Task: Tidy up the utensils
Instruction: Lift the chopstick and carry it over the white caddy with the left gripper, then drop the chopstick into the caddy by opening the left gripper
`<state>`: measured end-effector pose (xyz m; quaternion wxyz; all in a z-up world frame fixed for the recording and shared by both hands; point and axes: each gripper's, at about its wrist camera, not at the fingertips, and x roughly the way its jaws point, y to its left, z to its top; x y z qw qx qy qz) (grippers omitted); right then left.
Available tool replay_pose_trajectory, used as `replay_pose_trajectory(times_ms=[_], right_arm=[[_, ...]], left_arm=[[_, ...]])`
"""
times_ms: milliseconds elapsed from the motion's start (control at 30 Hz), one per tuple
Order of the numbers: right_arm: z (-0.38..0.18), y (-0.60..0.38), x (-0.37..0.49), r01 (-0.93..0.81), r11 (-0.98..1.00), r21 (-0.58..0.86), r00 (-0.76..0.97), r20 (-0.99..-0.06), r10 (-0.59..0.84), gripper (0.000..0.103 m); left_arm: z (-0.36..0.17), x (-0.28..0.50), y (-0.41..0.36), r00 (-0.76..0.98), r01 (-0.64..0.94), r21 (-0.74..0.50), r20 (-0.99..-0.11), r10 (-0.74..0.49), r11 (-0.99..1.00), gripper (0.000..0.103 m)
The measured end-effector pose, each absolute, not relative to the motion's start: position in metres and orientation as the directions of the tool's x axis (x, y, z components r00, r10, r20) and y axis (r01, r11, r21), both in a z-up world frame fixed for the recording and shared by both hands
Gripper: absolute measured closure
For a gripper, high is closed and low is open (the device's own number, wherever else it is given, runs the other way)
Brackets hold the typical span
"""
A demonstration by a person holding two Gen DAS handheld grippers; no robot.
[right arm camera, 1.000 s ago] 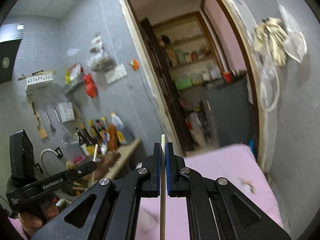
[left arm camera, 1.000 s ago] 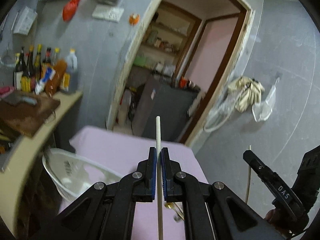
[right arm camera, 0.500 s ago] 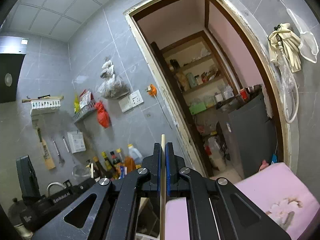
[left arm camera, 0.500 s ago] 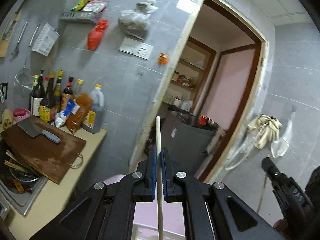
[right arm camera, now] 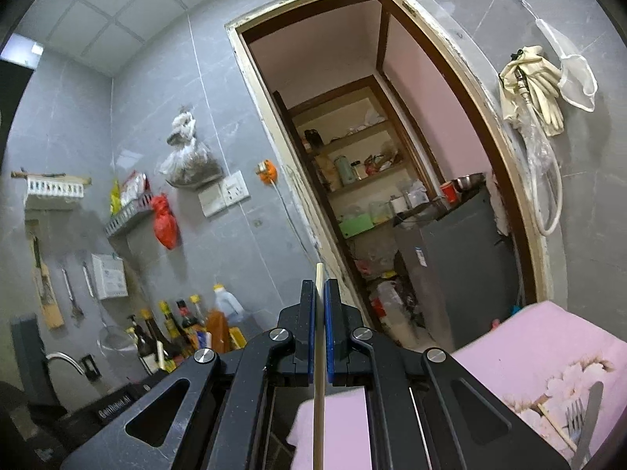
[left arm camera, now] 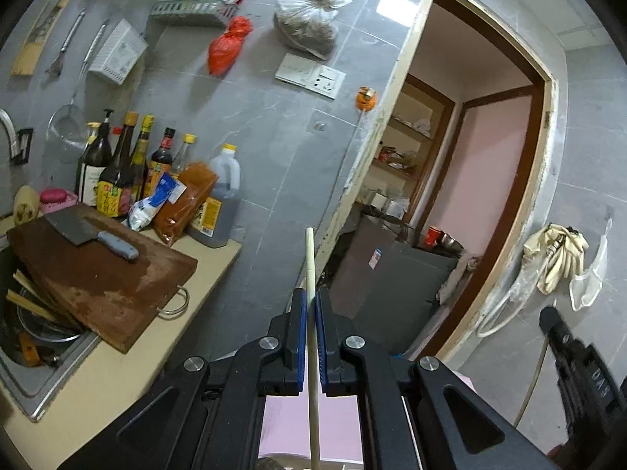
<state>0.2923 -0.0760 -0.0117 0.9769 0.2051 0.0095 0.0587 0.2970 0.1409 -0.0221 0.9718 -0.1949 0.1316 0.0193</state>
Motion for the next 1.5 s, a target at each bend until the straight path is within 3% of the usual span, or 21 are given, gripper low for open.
replay_pose_trajectory(times_ms=[367,700,800,867,933,1000,1100,1167,1300,1500], right_arm=[[-0.022,-0.072,0.293,-0.11,0.933,0.344,0.991,-0.029,0.128,0.099],[-0.025,-0.073,0.283,-0.142,0.947,0.29,0.981,-0.088,0.174,0.098],[-0.027,-0.074,0.281,-0.155,0.947,0.283,0.973,-0.124,0.196,0.095],[-0.028,-0.074,0.279,-0.155,0.947,0.282,0.971,-0.132,0.199,0.085],[-0.028,-0.076,0.276,-0.161,0.944,0.289,0.969,-0.134,0.206,0.074],[-0.027,-0.078,0.272,-0.168,0.942,0.291,0.967,-0.136,0.215,0.071],[-0.021,-0.083,0.263,-0.172,0.944,0.281,0.968,-0.133,0.215,0.068],[-0.017,-0.086,0.258,-0.166,0.947,0.275,0.97,-0.128,0.208,0.057],[-0.005,-0.1,0.244,-0.148,0.954,0.259,0.975,-0.123,0.184,0.047],[0.005,-0.132,0.219,-0.104,0.964,0.244,0.981,-0.134,0.139,0.022]], left_arm=[[-0.033,0.294,0.125,0.97,-0.071,-0.282,-0.243,0.001,0.957,0.098],[-0.033,0.29,0.124,0.949,-0.004,-0.246,-0.305,-0.074,0.969,0.098],[-0.029,0.287,0.128,0.933,0.043,-0.233,-0.337,-0.122,0.972,0.097],[-0.026,0.286,0.13,0.926,0.058,-0.229,-0.352,-0.138,0.972,0.094],[-0.024,0.284,0.133,0.918,0.064,-0.236,-0.368,-0.15,0.97,0.077],[-0.021,0.28,0.136,0.916,0.066,-0.249,-0.369,-0.158,0.966,0.065],[-0.016,0.273,0.137,0.915,0.061,-0.255,-0.372,-0.156,0.965,0.063],[-0.012,0.268,0.134,0.915,0.051,-0.245,-0.376,-0.144,0.968,0.06],[-0.003,0.257,0.125,0.921,0.046,-0.239,-0.366,-0.133,0.97,0.043],[0.011,0.239,0.101,0.928,0.034,-0.219,-0.355,-0.112,0.975,0.018]])
